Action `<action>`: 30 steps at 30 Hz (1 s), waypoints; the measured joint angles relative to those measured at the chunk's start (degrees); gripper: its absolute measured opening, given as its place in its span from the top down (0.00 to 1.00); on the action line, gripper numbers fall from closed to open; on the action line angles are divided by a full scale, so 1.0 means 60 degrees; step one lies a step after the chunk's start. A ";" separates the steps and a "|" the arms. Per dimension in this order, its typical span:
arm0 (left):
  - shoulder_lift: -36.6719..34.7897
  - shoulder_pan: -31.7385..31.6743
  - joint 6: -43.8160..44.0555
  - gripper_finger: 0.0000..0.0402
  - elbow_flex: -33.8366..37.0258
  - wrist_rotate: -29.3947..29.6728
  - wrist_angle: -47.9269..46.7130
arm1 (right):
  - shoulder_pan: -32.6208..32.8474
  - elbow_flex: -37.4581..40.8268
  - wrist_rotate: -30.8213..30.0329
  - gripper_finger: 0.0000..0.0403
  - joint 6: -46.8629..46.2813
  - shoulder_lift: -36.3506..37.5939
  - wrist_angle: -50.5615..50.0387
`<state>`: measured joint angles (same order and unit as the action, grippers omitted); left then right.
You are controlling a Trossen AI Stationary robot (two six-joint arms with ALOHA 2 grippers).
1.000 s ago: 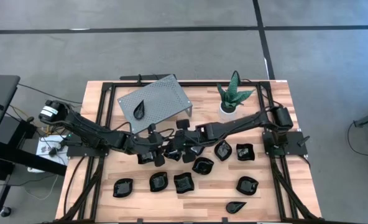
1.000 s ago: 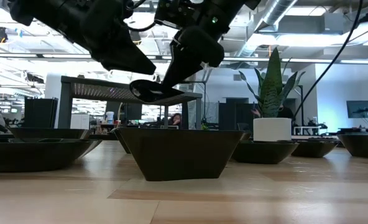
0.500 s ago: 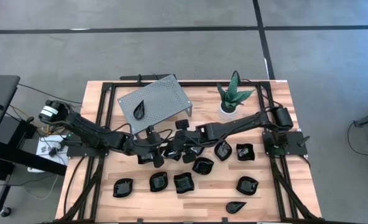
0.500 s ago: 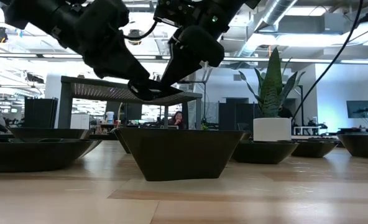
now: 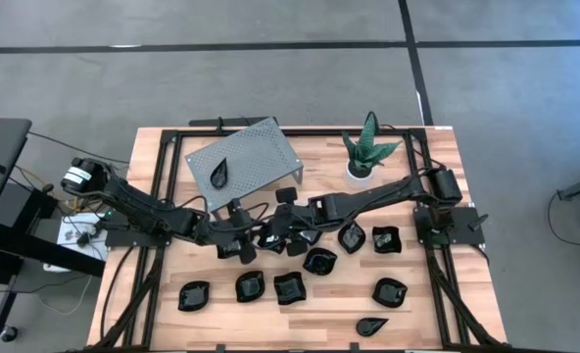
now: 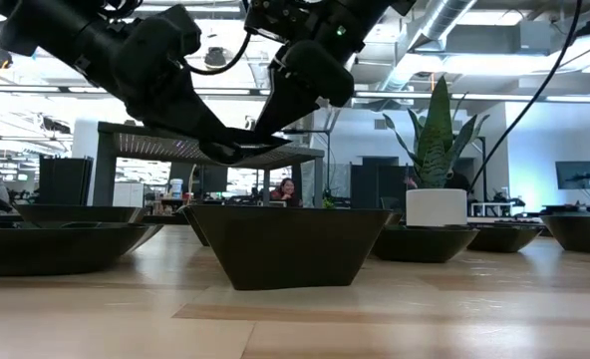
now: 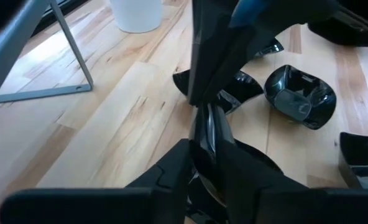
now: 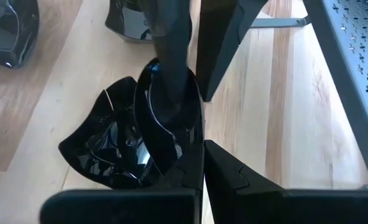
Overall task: Pick & Place Mini shaped plates
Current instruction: Stack the black drop-shaped plate on the black drop-shaped plate on the shelf
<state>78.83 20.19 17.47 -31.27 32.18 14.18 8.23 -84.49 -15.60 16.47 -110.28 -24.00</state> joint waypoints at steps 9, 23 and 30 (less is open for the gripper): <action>0.0000 -0.0015 0.0015 0.96 0.0015 0.0089 -0.0033 | 0.0003 0.0000 0.0091 1.00 -0.0040 0.0007 0.0079; 0.0000 -0.0008 0.0419 0.97 0.0000 -0.0112 0.0140 | -0.0022 0.0000 0.0067 0.76 0.0031 0.0007 0.0222; 0.0000 0.0032 0.1048 0.97 0.0000 -0.0271 0.0113 | -0.0018 0.0000 -0.0382 0.66 0.0352 0.0007 0.0361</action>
<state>78.83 20.38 23.76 -31.27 30.55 14.85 8.12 -84.49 -17.89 18.58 -110.24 -21.84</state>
